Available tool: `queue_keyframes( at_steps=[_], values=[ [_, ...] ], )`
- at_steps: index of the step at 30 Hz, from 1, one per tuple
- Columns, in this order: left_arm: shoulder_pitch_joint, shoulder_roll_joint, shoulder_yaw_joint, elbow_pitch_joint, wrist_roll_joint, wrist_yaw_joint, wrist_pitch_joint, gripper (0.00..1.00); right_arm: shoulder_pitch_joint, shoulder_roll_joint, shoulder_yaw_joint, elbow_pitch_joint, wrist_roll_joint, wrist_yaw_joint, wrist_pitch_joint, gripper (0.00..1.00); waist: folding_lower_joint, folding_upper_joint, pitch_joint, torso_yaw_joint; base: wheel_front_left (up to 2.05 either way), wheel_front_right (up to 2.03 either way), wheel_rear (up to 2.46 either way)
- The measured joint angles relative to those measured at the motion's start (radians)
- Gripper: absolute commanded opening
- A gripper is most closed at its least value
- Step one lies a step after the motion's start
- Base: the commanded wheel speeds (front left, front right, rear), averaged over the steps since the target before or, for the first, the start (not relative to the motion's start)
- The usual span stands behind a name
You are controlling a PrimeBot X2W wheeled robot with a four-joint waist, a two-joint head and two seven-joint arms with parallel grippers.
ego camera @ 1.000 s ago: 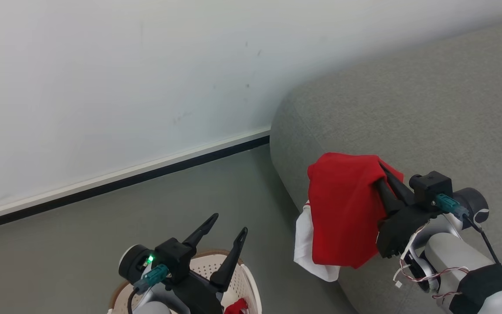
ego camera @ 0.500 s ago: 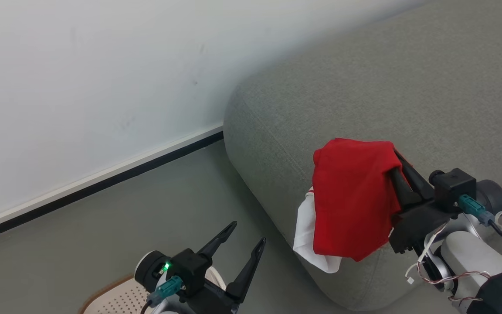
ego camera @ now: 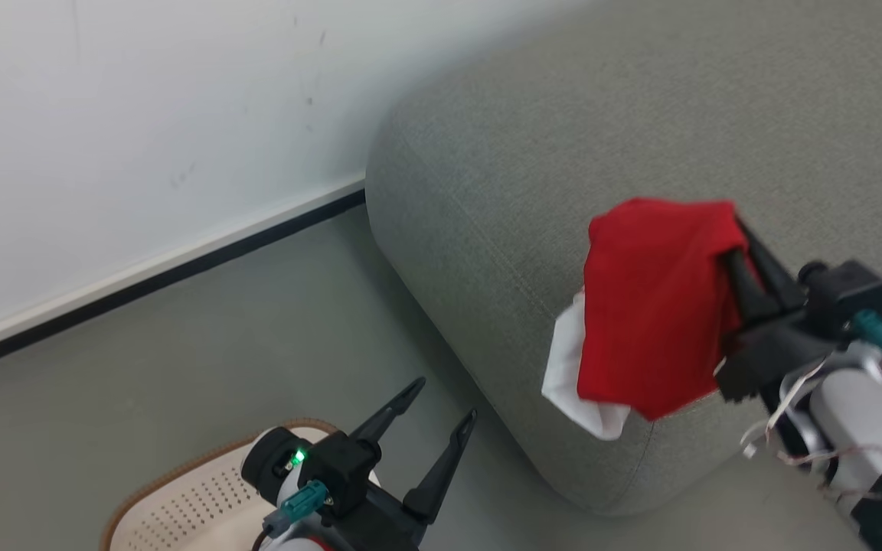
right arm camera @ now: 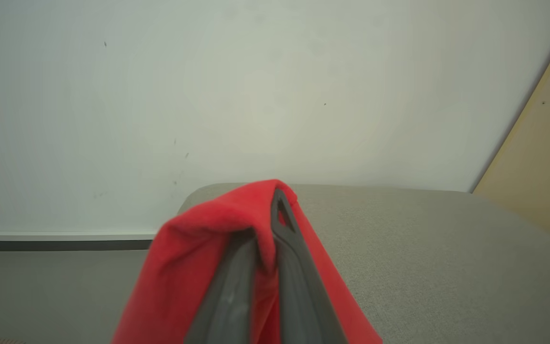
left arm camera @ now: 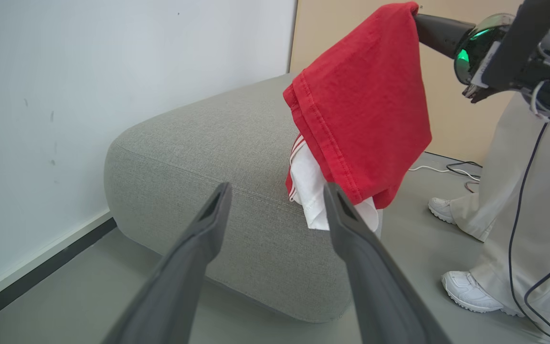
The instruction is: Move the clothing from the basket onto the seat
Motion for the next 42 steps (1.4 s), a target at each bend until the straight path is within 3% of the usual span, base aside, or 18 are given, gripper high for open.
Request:
queue_keyframes(
  at_steps=[6,12,25,32,42],
  values=[
    [-0.039,0.012,0.006,-0.032,0.011,0.001,0.000,1.00,-0.129,-0.028,-0.045,0.027,0.000,0.016,0.000,0.00,0.0000,0.0000,0.051,0.015,0.00,0.00,0.00],
    [-0.116,0.029,0.025,-0.076,0.025,0.002,0.012,1.00,-0.335,-0.063,-0.119,0.121,0.016,0.062,-0.003,0.00,0.0001,0.0001,0.132,0.047,0.00,0.00,0.00],
    [-0.273,0.054,0.051,-0.189,0.069,0.006,0.075,1.00,-0.670,-0.107,-0.193,0.342,0.028,0.119,0.016,0.00,0.0002,0.0001,0.309,0.135,0.00,0.00,0.00],
    [-0.327,0.054,0.048,-0.234,0.088,0.008,0.109,1.00,-0.765,-0.132,-0.211,0.444,0.026,0.119,0.016,0.00,0.0001,0.0002,0.408,0.183,0.00,0.00,0.00],
    [-0.349,0.067,0.042,-0.274,0.121,0.010,0.143,1.00,-0.776,-0.107,-0.229,0.580,0.026,0.079,0.014,0.00,0.0001,0.0002,0.539,0.222,0.00,0.00,0.00]
  ],
)
